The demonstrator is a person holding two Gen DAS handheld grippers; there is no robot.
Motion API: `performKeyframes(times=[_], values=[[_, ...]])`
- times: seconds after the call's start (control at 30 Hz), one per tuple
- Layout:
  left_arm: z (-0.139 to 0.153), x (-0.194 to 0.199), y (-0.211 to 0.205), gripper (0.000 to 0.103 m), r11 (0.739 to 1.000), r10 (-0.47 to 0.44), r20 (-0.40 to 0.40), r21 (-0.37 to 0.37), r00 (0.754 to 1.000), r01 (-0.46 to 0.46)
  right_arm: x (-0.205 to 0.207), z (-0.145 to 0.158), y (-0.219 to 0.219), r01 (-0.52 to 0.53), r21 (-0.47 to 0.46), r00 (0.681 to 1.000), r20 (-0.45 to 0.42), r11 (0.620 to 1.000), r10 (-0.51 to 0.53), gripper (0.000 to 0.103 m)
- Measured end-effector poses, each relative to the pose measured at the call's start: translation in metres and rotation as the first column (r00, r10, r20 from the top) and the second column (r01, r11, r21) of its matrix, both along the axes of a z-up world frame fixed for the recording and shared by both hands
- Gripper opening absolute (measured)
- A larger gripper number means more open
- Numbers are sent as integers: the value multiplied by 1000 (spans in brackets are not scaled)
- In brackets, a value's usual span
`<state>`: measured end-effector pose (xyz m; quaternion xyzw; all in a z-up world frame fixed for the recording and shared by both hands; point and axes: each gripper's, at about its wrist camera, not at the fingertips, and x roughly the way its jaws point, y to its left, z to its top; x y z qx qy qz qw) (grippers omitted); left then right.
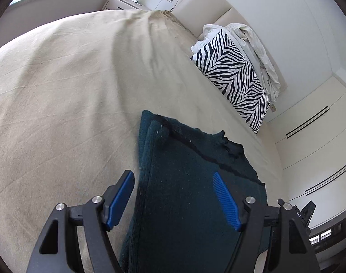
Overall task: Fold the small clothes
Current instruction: 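Lay the hem over the collar and open both grippers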
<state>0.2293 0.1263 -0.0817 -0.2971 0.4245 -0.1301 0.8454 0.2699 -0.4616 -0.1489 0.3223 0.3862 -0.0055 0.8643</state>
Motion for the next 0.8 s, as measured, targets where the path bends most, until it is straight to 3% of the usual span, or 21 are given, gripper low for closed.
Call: performKeyframes(times=[0.13, 0.33, 0.43, 0.5, 0.57, 0.67, 0.8], values=[[-6, -26, -7, 74, 999, -13, 9, 36, 1000, 13, 0, 7, 23, -88, -112, 996, -11, 990, 87, 69], [-8, -50, -10, 74, 997, -23, 36, 78, 999, 21, 13, -2, 25, -116, -147, 993, -25, 982, 113, 57], [-12, -51, -8, 74, 997, -19, 27, 79, 999, 17, 27, -19, 24, -132, -169, 988, -106, 977, 115, 41], [-14, -52, -5, 74, 997, -11, 24, 72, 1000, 10, 26, -23, 22, -125, -173, 988, -110, 977, 107, 20], [-15, -53, -6, 74, 997, -10, 25, 75, 1000, 8, 22, -21, 25, -149, -206, 985, -115, 967, 127, 8], [-17, -56, -8, 74, 997, -13, 23, 81, 1000, 11, 13, -17, 33, -170, -303, 982, -126, 938, 138, 6], [-16, -60, -9, 74, 996, -14, 26, 90, 1000, 12, 1, -9, 28, -139, -312, 988, -111, 940, 110, 5]])
